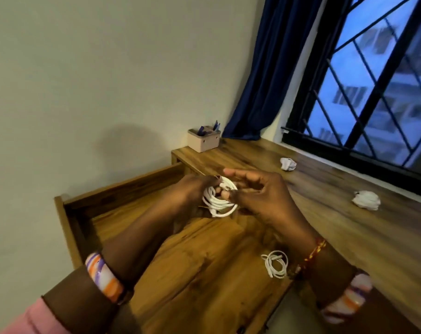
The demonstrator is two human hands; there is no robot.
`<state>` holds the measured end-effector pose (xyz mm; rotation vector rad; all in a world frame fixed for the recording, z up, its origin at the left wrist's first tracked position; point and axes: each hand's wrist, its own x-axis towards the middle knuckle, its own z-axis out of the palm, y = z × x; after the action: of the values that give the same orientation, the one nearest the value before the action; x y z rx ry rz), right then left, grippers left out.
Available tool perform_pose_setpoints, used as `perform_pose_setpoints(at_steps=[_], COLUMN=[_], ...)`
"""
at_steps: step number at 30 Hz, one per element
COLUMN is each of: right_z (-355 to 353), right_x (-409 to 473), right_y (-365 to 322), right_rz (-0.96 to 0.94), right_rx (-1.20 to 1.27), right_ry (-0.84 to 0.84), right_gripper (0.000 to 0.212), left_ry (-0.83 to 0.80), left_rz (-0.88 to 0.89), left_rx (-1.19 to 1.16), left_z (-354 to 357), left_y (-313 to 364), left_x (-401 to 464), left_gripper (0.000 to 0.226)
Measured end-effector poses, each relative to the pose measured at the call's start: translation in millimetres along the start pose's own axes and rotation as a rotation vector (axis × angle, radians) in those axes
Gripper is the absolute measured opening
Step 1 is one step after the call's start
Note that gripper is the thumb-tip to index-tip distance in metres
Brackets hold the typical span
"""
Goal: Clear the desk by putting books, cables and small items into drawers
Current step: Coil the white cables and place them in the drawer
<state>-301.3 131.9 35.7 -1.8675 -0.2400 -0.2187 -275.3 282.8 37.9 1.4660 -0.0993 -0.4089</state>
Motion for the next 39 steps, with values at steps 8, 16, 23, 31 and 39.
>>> perform_pose_setpoints(at_steps=[8,16,23,31,39], right_z=[25,19,-1,-89,-137], right_x=[-9,-10,-18,-13,-19], right_y=[19,13,27,32,80], right_rz=[-0.107,0.141,0.189,0.101,-0.148], right_rx=[0.223,0.607,0.625,0.492,0.083], right_ry=[0.299,0.435,0.496,0.522,0.214], right_gripper=[0.014,0.015,0.012,0.011,0.021], left_ry=[-0.198,0.123,0.116,0.024,-0.027], left_rz=[0.075,0.514,0.368,0.254,0.153], left_rx=[0.054,0.628,0.443,0.350,0.217], left_z=[-2,32,60,100,143], left_y=[-17,-29,-35,-36,-50], left_x=[9,14,17,14,52], left_gripper=[0.026,0.020,0.023,0.027,0.026])
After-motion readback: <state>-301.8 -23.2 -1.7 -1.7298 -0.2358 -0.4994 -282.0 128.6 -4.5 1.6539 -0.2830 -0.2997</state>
